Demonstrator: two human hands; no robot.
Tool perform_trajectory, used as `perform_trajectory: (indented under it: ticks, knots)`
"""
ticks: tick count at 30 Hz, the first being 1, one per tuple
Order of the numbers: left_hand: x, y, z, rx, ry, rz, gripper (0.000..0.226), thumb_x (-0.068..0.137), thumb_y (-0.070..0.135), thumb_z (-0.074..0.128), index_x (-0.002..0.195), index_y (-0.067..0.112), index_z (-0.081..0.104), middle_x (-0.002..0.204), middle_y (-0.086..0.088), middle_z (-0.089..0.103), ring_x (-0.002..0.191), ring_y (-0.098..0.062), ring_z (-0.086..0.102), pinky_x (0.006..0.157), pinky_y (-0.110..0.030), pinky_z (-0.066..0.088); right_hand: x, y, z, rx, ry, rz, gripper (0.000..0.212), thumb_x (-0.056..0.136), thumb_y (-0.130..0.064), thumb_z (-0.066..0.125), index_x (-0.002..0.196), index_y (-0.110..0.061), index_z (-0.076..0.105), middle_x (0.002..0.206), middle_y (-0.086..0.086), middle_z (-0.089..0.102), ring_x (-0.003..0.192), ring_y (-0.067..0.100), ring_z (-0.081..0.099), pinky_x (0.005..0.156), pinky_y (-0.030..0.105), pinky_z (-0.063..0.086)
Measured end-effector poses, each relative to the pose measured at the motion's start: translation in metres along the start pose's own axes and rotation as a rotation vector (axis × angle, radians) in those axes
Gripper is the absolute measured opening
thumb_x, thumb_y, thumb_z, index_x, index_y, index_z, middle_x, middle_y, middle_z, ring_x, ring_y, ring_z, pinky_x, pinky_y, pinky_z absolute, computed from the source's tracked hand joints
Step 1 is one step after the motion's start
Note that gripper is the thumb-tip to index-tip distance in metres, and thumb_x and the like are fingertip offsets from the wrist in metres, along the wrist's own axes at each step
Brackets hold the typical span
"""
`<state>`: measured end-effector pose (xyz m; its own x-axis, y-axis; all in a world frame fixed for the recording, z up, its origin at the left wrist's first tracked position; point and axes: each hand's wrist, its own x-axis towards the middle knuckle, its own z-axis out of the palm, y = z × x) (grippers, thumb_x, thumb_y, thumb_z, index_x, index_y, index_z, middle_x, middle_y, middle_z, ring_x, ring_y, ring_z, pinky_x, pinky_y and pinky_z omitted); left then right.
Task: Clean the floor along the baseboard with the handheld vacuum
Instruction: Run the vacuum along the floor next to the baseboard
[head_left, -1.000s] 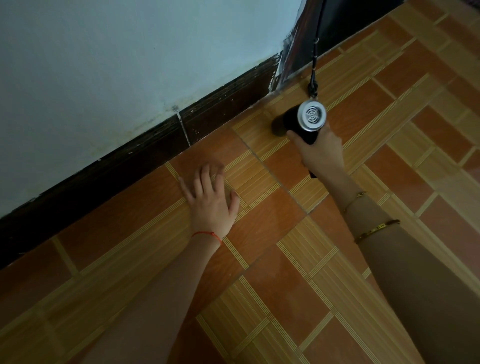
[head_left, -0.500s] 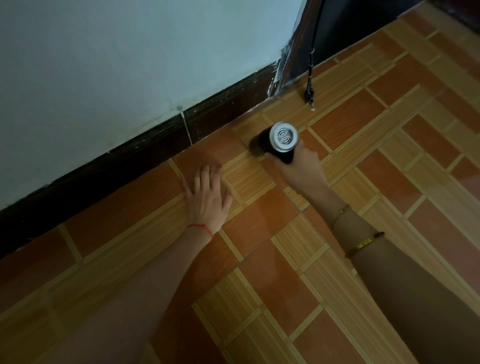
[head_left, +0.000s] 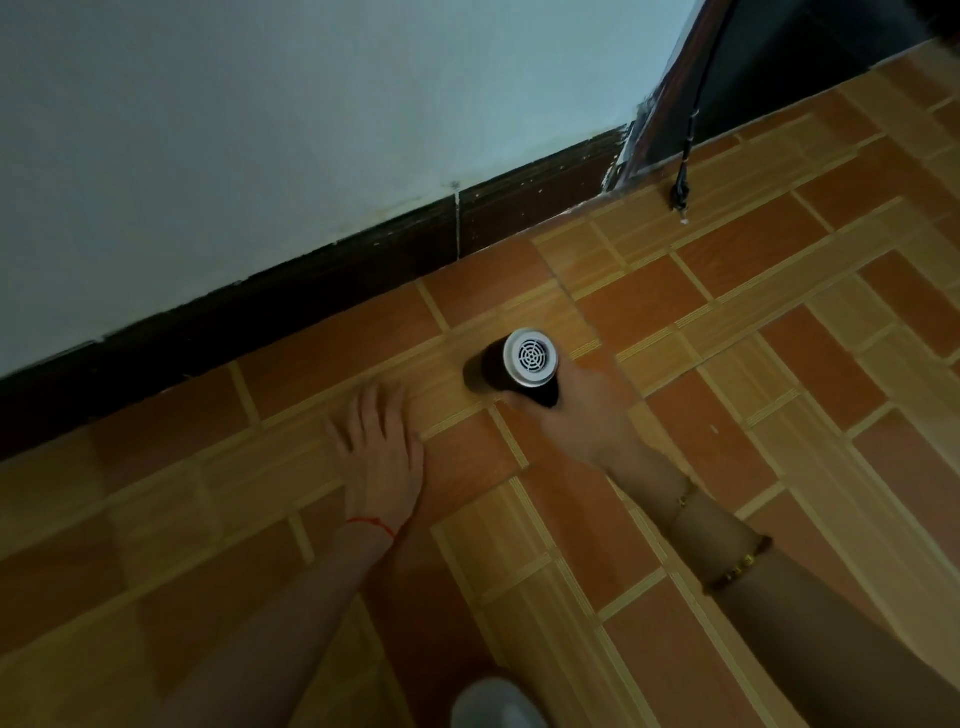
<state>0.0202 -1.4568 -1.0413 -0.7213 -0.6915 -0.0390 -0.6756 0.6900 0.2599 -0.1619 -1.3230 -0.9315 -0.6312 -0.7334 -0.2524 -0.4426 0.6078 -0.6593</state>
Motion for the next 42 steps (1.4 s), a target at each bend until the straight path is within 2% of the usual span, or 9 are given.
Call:
perform_trajectory:
  ticks: [3, 7, 15, 17, 23, 27, 32, 35, 42]
  knots:
    - [-0.011, -0.011, -0.002, 0.001, 0.020, -0.044, 0.054, 0.100, 0.036, 0.024, 0.146, 0.012, 0.038, 0.149, -0.022, 0.041, 0.142, -0.040, 0.034, 0.113, -0.073, 0.020, -0.012, -0.008, 0.012, 0.075, -0.077, -0.011, 0.070, 0.088, -0.045, 0.066, 0.146, -0.026, 0.034, 0.130, -0.005, 0.061, 0.117, 0.014, 0.057, 0.095, 0.028, 0.045]
    - [-0.018, -0.027, 0.000, 0.022, 0.005, -0.053, 0.054, 0.100, 0.036, 0.023, 0.146, 0.011, 0.039, 0.151, -0.021, 0.039, 0.143, -0.038, 0.033, 0.114, -0.073, 0.017, -0.015, -0.012, 0.015, 0.014, -0.020, 0.031, 0.068, 0.087, -0.046, 0.067, 0.144, -0.024, 0.038, 0.121, -0.003, 0.065, 0.109, 0.015, 0.060, 0.083, 0.025, 0.046]
    - [-0.019, -0.033, 0.004, -0.001, 0.011, -0.061, 0.054, 0.097, 0.033, 0.027, 0.146, 0.013, 0.039, 0.153, -0.018, 0.037, 0.145, -0.036, 0.030, 0.116, -0.071, 0.013, -0.001, -0.008, 0.009, -0.104, 0.206, 0.149, 0.066, 0.085, -0.051, 0.065, 0.140, -0.022, 0.042, 0.113, 0.005, 0.069, 0.104, 0.028, 0.064, 0.082, 0.041, 0.054]
    - [-0.020, -0.033, 0.004, -0.012, 0.010, -0.061, 0.055, 0.097, 0.034, 0.026, 0.147, 0.014, 0.038, 0.153, -0.016, 0.036, 0.146, -0.034, 0.029, 0.116, -0.070, 0.012, -0.004, -0.011, 0.015, -0.075, 0.180, 0.114, 0.066, 0.085, -0.050, 0.066, 0.139, -0.022, 0.042, 0.112, 0.005, 0.069, 0.102, 0.028, 0.065, 0.082, 0.044, 0.055]
    - [-0.019, -0.035, 0.000, -0.044, 0.021, -0.054, 0.053, 0.099, 0.037, 0.029, 0.147, 0.017, 0.039, 0.153, -0.014, 0.037, 0.146, -0.031, 0.030, 0.117, -0.069, 0.014, -0.016, -0.034, 0.039, -0.018, -0.067, -0.039, 0.069, 0.086, -0.049, 0.067, 0.144, -0.029, 0.036, 0.120, -0.007, 0.067, 0.108, 0.014, 0.062, 0.084, 0.026, 0.047]
    - [-0.025, -0.050, -0.008, -0.014, 0.013, -0.075, 0.053, 0.099, 0.039, 0.029, 0.148, 0.020, 0.038, 0.154, -0.013, 0.038, 0.145, -0.032, 0.031, 0.114, -0.069, 0.022, -0.006, -0.041, 0.047, 0.006, -0.058, -0.037, 0.067, 0.085, -0.047, 0.069, 0.142, -0.026, 0.040, 0.120, -0.007, 0.065, 0.107, 0.010, 0.059, 0.075, 0.016, 0.044]
    - [-0.050, -0.085, -0.020, 0.010, 0.057, -0.173, 0.054, 0.097, 0.036, 0.028, 0.146, 0.019, 0.042, 0.153, -0.015, 0.039, 0.145, -0.035, 0.029, 0.118, -0.067, 0.014, 0.015, -0.052, 0.050, -0.069, 0.085, -0.061, 0.064, 0.087, -0.047, 0.066, 0.140, -0.021, 0.042, 0.118, -0.002, 0.067, 0.105, 0.019, 0.063, 0.082, 0.038, 0.054]
    - [-0.064, -0.107, -0.025, 0.013, 0.061, -0.265, 0.058, 0.096, 0.037, 0.025, 0.148, 0.019, 0.041, 0.155, -0.017, 0.036, 0.146, -0.037, 0.026, 0.119, -0.065, 0.010, 0.021, -0.066, 0.060, -0.086, 0.109, -0.115, 0.060, 0.087, -0.044, 0.067, 0.136, -0.018, 0.046, 0.121, 0.001, 0.066, 0.109, 0.021, 0.062, 0.083, 0.036, 0.052]
    - [-0.086, -0.132, -0.025, -0.028, 0.052, -0.371, 0.060, 0.095, 0.039, 0.024, 0.151, 0.018, 0.034, 0.159, -0.014, 0.031, 0.150, -0.035, 0.021, 0.116, -0.072, 0.007, 0.016, -0.099, 0.108, -0.100, -0.179, -0.255, 0.064, 0.085, -0.054, 0.064, 0.137, -0.023, 0.045, 0.118, -0.003, 0.067, 0.108, 0.017, 0.062, 0.082, 0.033, 0.053]
